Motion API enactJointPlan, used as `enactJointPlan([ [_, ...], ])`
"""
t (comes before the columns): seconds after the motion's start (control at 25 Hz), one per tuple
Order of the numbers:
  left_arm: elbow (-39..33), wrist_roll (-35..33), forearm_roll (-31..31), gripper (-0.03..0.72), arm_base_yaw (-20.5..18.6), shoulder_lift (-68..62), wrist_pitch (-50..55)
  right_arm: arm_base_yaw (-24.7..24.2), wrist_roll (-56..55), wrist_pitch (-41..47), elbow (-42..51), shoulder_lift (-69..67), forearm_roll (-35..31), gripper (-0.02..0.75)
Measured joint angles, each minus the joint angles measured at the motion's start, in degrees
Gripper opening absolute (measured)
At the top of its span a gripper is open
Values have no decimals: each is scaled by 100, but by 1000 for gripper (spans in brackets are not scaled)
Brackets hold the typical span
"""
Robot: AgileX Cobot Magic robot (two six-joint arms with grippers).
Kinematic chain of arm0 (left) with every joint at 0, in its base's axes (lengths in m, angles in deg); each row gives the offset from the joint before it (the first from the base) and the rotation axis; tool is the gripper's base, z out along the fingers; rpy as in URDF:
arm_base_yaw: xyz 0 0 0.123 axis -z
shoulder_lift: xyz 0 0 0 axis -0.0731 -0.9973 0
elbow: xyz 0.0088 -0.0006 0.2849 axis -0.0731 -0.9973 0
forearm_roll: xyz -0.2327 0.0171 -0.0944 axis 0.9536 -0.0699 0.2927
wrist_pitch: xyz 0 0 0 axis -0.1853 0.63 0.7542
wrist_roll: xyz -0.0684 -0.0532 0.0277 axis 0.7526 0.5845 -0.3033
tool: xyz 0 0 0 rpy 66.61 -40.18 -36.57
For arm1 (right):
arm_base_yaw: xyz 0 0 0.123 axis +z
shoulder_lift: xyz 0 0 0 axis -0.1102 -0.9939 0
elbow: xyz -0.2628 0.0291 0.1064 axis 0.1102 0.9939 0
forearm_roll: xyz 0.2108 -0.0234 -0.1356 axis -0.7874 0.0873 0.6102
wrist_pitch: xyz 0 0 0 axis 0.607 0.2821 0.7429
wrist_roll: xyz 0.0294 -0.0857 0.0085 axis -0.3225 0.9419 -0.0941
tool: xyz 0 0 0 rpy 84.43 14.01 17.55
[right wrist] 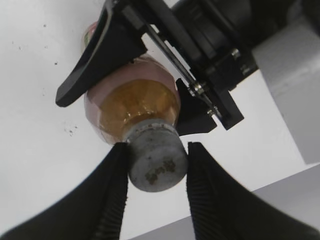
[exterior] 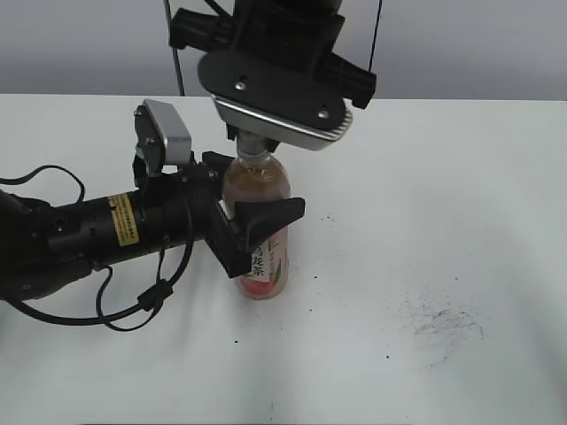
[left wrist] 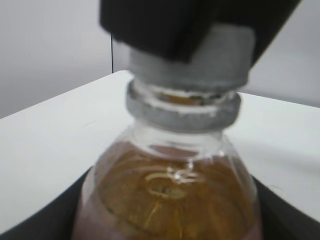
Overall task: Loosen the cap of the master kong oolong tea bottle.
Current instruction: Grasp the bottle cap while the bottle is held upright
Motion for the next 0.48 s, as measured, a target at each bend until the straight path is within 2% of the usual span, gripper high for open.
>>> enactJointPlan([
  [0.24, 0, 0, 11, 445, 0, 0, 0, 0, 1807, -10, 0, 0, 0, 271],
  [0.48, 0, 5, 17, 445, 0, 0, 5, 0, 2492, -23, 0, 0, 0, 271],
])
